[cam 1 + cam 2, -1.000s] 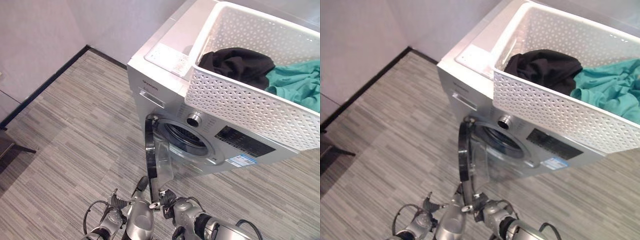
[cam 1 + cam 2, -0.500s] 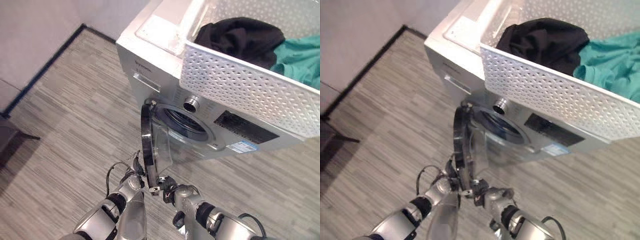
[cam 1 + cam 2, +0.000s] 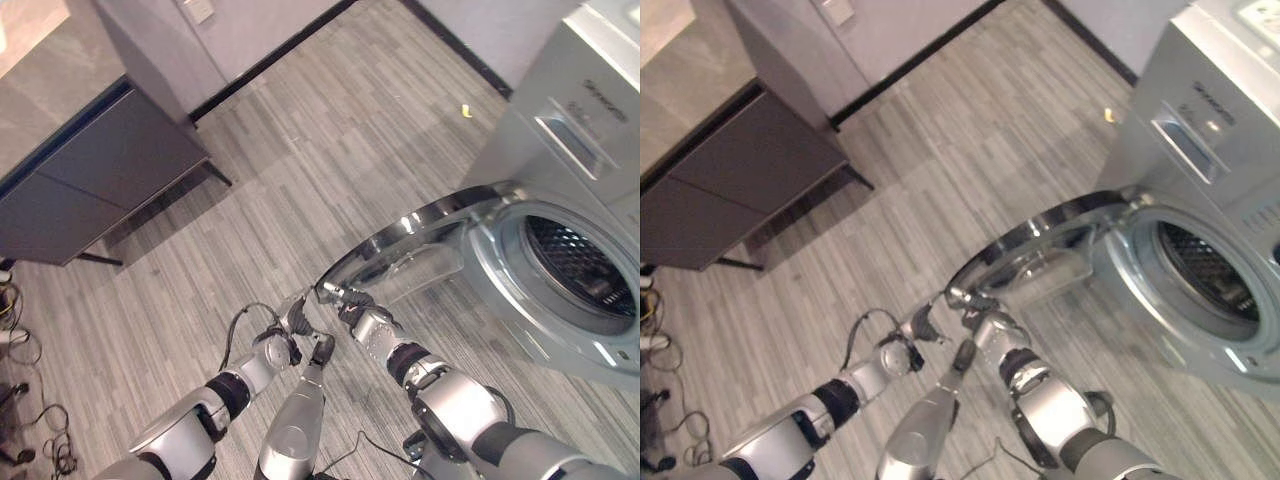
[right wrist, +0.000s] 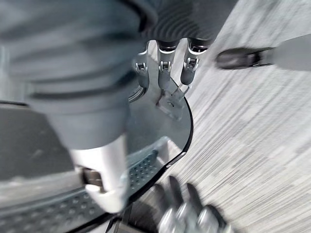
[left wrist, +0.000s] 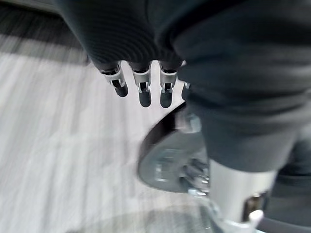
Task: Grab the laundry basket,head to the washer,open it,put in the laundry and shut it.
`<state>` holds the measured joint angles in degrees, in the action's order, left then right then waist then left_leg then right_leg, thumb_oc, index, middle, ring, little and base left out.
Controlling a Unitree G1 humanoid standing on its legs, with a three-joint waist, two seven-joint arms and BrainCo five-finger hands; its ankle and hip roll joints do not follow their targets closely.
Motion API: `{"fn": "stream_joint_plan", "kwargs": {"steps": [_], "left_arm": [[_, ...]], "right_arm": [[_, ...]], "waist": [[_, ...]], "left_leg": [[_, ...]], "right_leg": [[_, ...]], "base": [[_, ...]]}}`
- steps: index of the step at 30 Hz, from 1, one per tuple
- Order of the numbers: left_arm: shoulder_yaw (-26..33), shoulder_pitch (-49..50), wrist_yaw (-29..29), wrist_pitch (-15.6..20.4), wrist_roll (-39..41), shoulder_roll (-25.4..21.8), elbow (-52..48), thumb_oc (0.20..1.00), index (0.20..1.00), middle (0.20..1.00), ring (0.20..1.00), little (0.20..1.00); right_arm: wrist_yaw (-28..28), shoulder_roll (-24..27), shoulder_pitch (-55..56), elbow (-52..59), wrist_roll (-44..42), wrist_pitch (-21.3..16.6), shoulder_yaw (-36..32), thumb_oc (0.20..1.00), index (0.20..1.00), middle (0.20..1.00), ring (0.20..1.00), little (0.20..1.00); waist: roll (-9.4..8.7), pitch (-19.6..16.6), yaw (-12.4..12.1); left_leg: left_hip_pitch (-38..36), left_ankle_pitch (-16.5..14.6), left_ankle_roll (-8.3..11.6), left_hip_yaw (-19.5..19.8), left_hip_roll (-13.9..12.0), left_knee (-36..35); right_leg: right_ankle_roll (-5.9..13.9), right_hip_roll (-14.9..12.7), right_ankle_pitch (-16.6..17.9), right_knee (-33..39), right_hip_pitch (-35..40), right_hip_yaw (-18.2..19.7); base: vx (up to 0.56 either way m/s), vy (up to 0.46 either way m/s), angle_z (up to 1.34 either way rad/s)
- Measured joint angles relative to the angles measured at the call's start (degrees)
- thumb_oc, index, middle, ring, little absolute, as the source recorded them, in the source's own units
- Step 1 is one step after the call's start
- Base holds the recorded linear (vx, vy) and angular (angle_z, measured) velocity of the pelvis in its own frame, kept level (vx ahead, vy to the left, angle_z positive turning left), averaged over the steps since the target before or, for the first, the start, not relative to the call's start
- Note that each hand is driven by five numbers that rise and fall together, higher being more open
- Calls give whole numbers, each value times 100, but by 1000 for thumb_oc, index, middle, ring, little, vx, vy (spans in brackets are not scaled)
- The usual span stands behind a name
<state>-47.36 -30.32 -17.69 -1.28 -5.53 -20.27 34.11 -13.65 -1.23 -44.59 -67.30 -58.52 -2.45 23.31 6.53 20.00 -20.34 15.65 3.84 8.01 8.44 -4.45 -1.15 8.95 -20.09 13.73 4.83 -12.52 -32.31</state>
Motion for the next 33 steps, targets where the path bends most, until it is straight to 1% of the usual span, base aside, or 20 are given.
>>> {"fn": "stream_joint_plan", "kwargs": {"steps": [2,3,5,7,10,11,13,16,17,18,19,20,21,23,25,26,28,29,31,33], "left_arm": [[-68,138,209,31,-152,-220,-653,1000,1000,1000,1000,1000],[232,381,657,52,-92,-402,-1239,1000,1000,1000,1000,1000],[537,1159,1240,168,389,-1368,-2950,1000,1000,1000,1000,1000],[607,1420,1798,237,1092,-1840,-3499,1000,1000,1000,1000,1000],[520,1711,2476,215,2181,-2530,-4564,1000,1000,1000,1000,1000],[545,1646,2831,241,2751,-2803,-5003,1000,1000,1000,1000,1000],[543,1369,3063,339,3122,-2692,-4724,1000,1000,1000,1000,1000],[461,828,3174,369,3316,-2143,-3902,1000,1000,1000,1000,1000],[-309,384,3501,350,3872,-1804,-2795,1000,1000,1000,1000,1000],[-601,342,3665,190,4060,-1568,-2325,1000,1000,1000,1000,1000],[-697,333,3919,77,4482,-1187,-1452,1000,1000,1000,1000,1000],[-750,316,4015,-71,4735,-809,-713,1000,1000,1000,1000,1000],[-828,439,4110,-255,4783,-760,-392,1000,1000,1000,1000,1000],[-961,435,4163,-99,4546,-655,252,1000,1000,1000,1000,1000],[-935,571,4150,-85,4152,-703,745,1000,1000,1000,1000,1000],[-775,625,4139,-26,3729,-552,1290,1000,1000,1000,1000,1000],[80,870,4067,398,2370,-140,2884,1000,1000,1000,1000,1000],[192,1065,3831,318,1086,-225,3429,1000,1000,1000,1000,1000],[600,1305,3552,435,-260,44,4124,1000,1000,1000,1000,1000],[935,1102,3125,378,-1225,228,4918,1000,1000,1000,1000,1000]], "right_arm": [[154,47,209,449,149,-110,111,1000,1000,1000,1000,1000],[291,251,551,984,389,-127,344,1000,1000,1000,1000,1000],[723,579,1328,2179,870,-293,746,1000,1000,1000,1000,1000],[910,962,1815,1969,1232,-207,712,1000,1000,1000,1000,1000],[1280,1464,2591,1692,1580,-100,649,1000,1000,1000,1000,1000],[1510,1695,3021,1450,1767,-12,540,1000,1000,1000,1000,1000],[1644,1782,3385,829,1898,29,343,1000,1000,1000,1000,1000],[1763,1971,3476,714,2015,48,194,1000,1000,1000,1000,1000],[1927,2004,3479,726,2122,50,210,1000,1000,1000,1000,1000],[1944,2037,3517,790,2125,64,240,1000,1000,1000,1000,1000],[2008,2140,3498,890,2140,85,304,1000,1000,1000,1000,1000],[2050,2168,3403,865,2179,121,305,1000,1000,1000,1000,1000],[2051,2195,3311,779,2297,97,300,1000,1000,1000,1000,1000],[2040,2217,3222,433,2434,112,209,1000,1000,1000,1000,1000],[2026,2252,3166,289,2580,85,186,1000,1000,1000,1000,1000],[2012,2236,3154,132,2630,75,85,1000,1000,1000,1000,1000],[2026,2127,3067,-1,2814,99,-19,1000,1000,1000,1000,1000],[2046,2057,3012,0,2914,87,-60,1000,1000,1000,1000,1000],[2082,2183,3251,-61,3017,101,-385,1000,1000,1000,1000,1000],[2098,2092,3524,-25,3010,80,-656,1000,1000,1000,1000,1000]], "waist": [[-7,9,16],[-43,25,222],[-190,78,562],[-224,1,1009],[-299,-269,1450],[-356,-629,1642],[-411,-1041,1851],[-535,-1228,2076],[-608,-1495,2282],[-657,-1551,2450],[-706,-1619,2517],[-743,-1626,2530],[-774,-1613,2733],[-864,-1549,2630],[-842,-1469,2508],[-850,-1347,2403],[-812,-1277,2316],[-758,-1124,2293],[-384,-993,2359],[-421,-977,2335]], "left_leg": [[-101,0,0,-74,3,-6],[-283,-7,0,-154,-31,-74],[-615,-22,-13,-452,-102,-185],[-1047,-151,13,-636,-185,-253],[-1467,-302,140,-948,-519,-330],[-1587,-408,271,-1248,-838,-306],[-1788,-421,331,-1530,-1213,-183],[-1768,-321,414,-1454,-1518,340],[-1495,-145,398,-1364,-1759,1252],[-1395,-52,388,-1358,-1773,1539],[-1168,-213,388,-1394,-1672,1805],[-1280,-423,299,-1409,-1460,1420],[-933,-430,336,-1384,-1377,1151],[-791,-370,377,-1368,-1137,230],[-455,-257,441,-1361,-1032,-129],[-408,-74,378,-1298,-915,-443],[-289,-9,394,-1026,-880,-453],[-440,78,323,-1051,-909,-452],[-767,149,132,-1154,-883,-437],[-885,460,-42,-1578,-640,-439]], "right_leg": [[4,-6,2,-4,76,37],[33,5,-23,-8,178,55],[81,9,-108,-226,189,243],[100,96,-236,-166,471,372],[67,450,-411,-213,558,668],[-51,798,-499,-230,456,884],[-225,1233,-534,-86,583,1154],[-467,1629,-620,9,612,1350],[-722,1896,-728,-15,544,1727],[-886,1926,-747,-31,538,1900],[-943,1860,-798,5,524,2066],[-973,1794,-730,7,538,2266],[-1031,1804,-786,11,531,2310],[-1057,1790,-804,12,555,2416],[-1031,1872,-823,16,594,2631],[-1037,1877,-845,15,681,2716],[-878,1961,-926,15,738,3137],[-880,2005,-893,16,824,3380],[-675,2015,-984,12,977,3567],[-603,1718,-1067,12,1050,3677]], "base": [[42,-5,-7],[47,-15,-23],[95,-25,-52],[183,-66,-55],[205,-156,-74],[188,-195,-120],[141,-174,-110],[209,-159,-82],[191,-48,-115],[144,21,-110],[103,29,-72],[178,95,-61],[124,89,-55],[104,96,-42],[140,156,-59],[128,189,-50],[173,228,-98],[209,395,-116],[160,424,-78],[100,294,-48]]}}
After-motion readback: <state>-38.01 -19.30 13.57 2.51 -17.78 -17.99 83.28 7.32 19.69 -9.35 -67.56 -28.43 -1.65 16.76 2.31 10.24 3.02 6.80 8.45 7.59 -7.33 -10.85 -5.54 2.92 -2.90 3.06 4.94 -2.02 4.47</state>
